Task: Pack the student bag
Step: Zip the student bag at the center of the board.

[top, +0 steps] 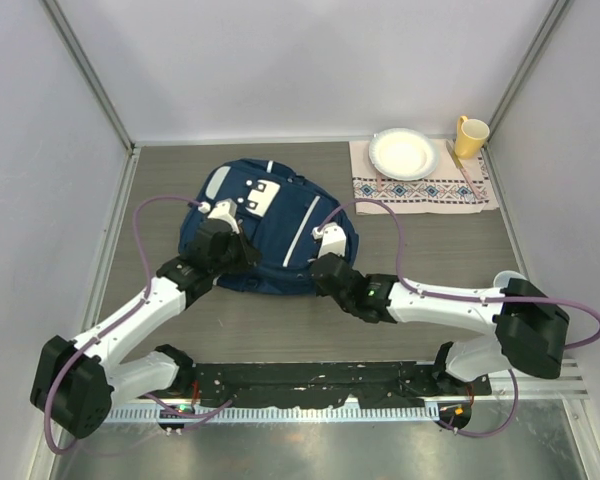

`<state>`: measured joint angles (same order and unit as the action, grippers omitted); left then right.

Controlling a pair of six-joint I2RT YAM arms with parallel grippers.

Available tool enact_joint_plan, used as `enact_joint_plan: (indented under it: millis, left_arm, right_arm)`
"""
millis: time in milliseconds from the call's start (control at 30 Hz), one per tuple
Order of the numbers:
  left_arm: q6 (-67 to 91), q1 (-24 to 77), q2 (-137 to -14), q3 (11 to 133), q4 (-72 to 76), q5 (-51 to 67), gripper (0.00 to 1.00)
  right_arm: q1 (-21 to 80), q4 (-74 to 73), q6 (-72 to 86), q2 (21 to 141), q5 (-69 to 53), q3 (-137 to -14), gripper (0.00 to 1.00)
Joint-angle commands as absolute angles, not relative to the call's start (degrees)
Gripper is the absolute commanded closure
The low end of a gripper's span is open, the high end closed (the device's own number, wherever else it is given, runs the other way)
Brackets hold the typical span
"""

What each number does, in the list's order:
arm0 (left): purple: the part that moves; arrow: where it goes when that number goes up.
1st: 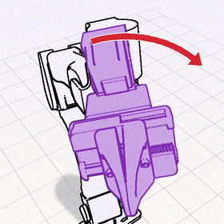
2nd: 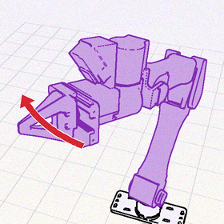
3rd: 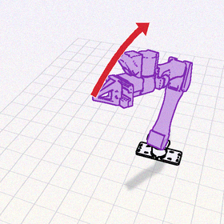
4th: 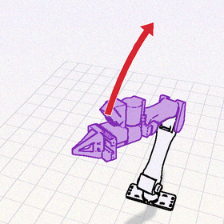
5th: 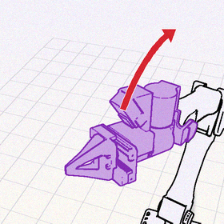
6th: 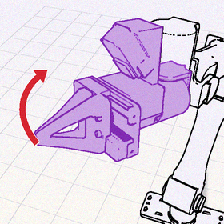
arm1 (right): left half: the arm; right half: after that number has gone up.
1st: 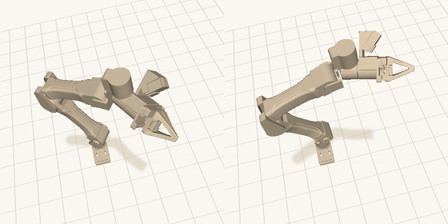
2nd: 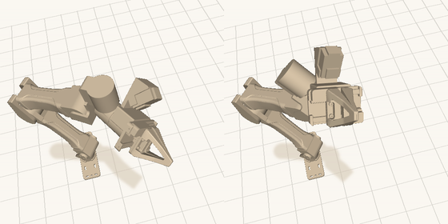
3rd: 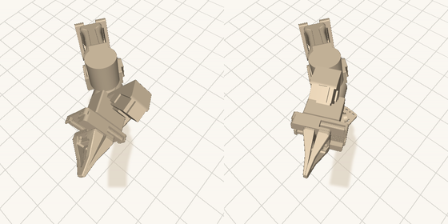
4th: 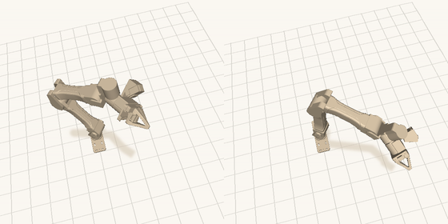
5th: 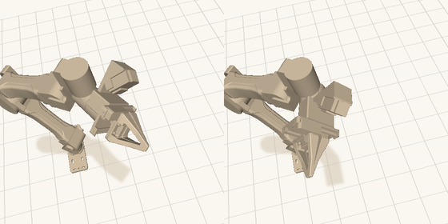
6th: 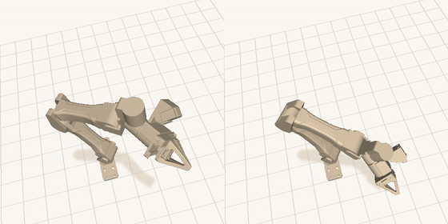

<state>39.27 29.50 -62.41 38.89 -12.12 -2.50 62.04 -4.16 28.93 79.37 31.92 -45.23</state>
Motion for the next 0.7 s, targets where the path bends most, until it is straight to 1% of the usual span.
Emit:
enact_joint_plan:
  millis: [0, 67, 167, 200, 267, 300, 333, 367, 400, 467, 500, 533, 567, 633, 667]
  left_arm:
    - [30.59, 27.86, -58.89, 38.23, -15.64, -1.77, 1.00]
    - [28.05, 27.34, -58.54, 38.32, -15.99, 2.89, 1.00]
    - [27.42, 26.46, -59.06, 39.28, -18.71, 2.91, 1.00]
    - [28.20, 25.93, -59.32, 39.98, -20.20, 2.12, 0.93]
    - [31.70, 25.84, -59.33, 40.17, -20.83, 1.67, 0.70]
    - [33.64, 25.84, -59.15, 39.73, -19.96, 1.93, 0.48]
    - [35.92, 25.84, -58.11, 39.29, -19.34, 2.19, 0.38]
    - [42.30, 25.84, -57.31, 38.77, -18.64, 2.55, 0.30]
    - [45.15, 25.84, -56.61, 37.19, -16.63, 3.24, 0.23]
    - [54.69, 26.01, -53.11, 34.99, -13.03, 3.34, 0.21]
    - [57.97, 26.19, -51.61, 32.20, -11.70, 3.08, 0.17]
    - [60.88, 26.37, -50.03, 30.95, -10.99, 2.38, 0.15]
    - [66.82, 26.98, -46.96, 28.41, -9.68, 1.68, 0.14]
    - [71.08, 28.03, -44.22, 26.11, -7.83, 0.53, 0.14]
    - [73.19, 30.13, -42.64, 25.32, -7.82, 0.27, 0.14]
  right_arm:
    - [59.59, -3.79, 25.58, 74.89, 36.04, -42.99, 0.99]
    - [59.41, -1.76, 25.40, 74.36, 35.07, -42.10, 0.99]
    - [59.41, -0.36, 24.79, 73.57, 31.75, -41.14, 0.99]
    - [59.41, -0.35, 24.70, 72.52, 30.42, -40.26, 0.99]
    - [59.41, 3.59, 25.57, 71.46, 27.26, -39.03, 0.99]
    - [59.41, 4.13, 26.01, 70.93, 26.64, -38.33, 0.99]
    - [59.33, 4.48, 27.06, 70.93, 26.28, -37.97, 0.99]
    - [59.41, 4.40, 27.42, 70.93, 26.28, -37.97, 0.99]
    - [59.41, 4.22, 27.60, 71.28, 26.37, -37.88, 0.99]
    - [59.41, 4.04, 28.21, 71.63, 26.63, -37.79, 0.99]
    - [59.41, 4.04, 28.47, 71.54, 26.28, -37.79, 0.99]
    - [59.41, 4.22, 28.65, 71.72, 26.28, -37.88, 0.99]
    - [59.41, 4.31, 28.91, 71.89, 26.19, -37.88, 0.99]
    - [59.41, 4.66, 29.09, 71.81, 25.93, -37.88, 0.99]
    - [59.41, 4.75, 29.09, 71.81, 26.01, -37.97, 0.99]
